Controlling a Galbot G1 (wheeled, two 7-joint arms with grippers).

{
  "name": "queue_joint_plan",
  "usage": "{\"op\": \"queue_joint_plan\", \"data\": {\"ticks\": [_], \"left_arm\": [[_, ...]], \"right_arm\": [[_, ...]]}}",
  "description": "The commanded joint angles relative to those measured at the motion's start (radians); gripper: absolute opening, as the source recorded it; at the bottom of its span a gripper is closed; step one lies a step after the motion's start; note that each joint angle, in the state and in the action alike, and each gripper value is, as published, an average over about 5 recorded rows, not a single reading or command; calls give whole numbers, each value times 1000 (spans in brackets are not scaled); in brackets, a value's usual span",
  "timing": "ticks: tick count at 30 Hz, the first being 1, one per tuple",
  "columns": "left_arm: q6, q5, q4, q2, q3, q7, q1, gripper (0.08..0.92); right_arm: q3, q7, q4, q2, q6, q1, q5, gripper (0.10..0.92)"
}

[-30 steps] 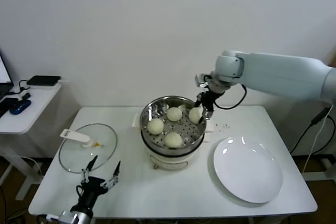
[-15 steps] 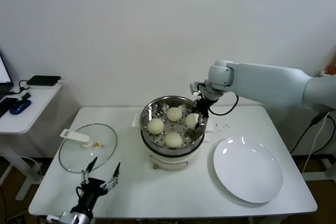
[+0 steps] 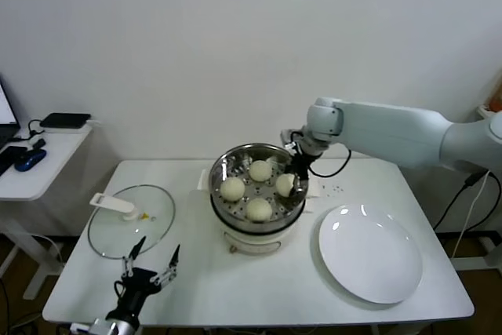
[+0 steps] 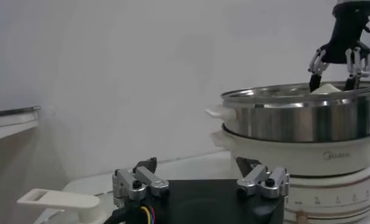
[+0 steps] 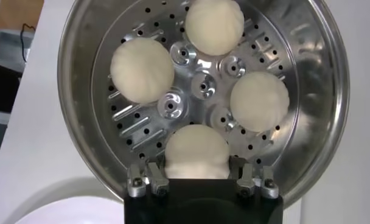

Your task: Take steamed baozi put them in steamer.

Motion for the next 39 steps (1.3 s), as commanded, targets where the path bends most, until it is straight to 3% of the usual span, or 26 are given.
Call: {"op": "queue_joint_plan", "data": {"ticks": [1,6,14,30,39], "left_arm": [[0,0,2,-1,1,1,-1,823],[0,0,3,-1,2,1,-1,823],[-2,1,5,-1,3,2,2,823],[-1,5,3,-5,6,3,1,823],[7,5,-6,-3,6,3,-7,823]], "right_arm": [[7,5,-9,5,0,-22,-9,679],[8,2,-9,6,2,-23,-13,687],[10,-20,-15,4,1,-12,4,815],[3,-57,-18,-6,6,71,106,823],[-90,-74,80,-124,50,242,186,823]]}}
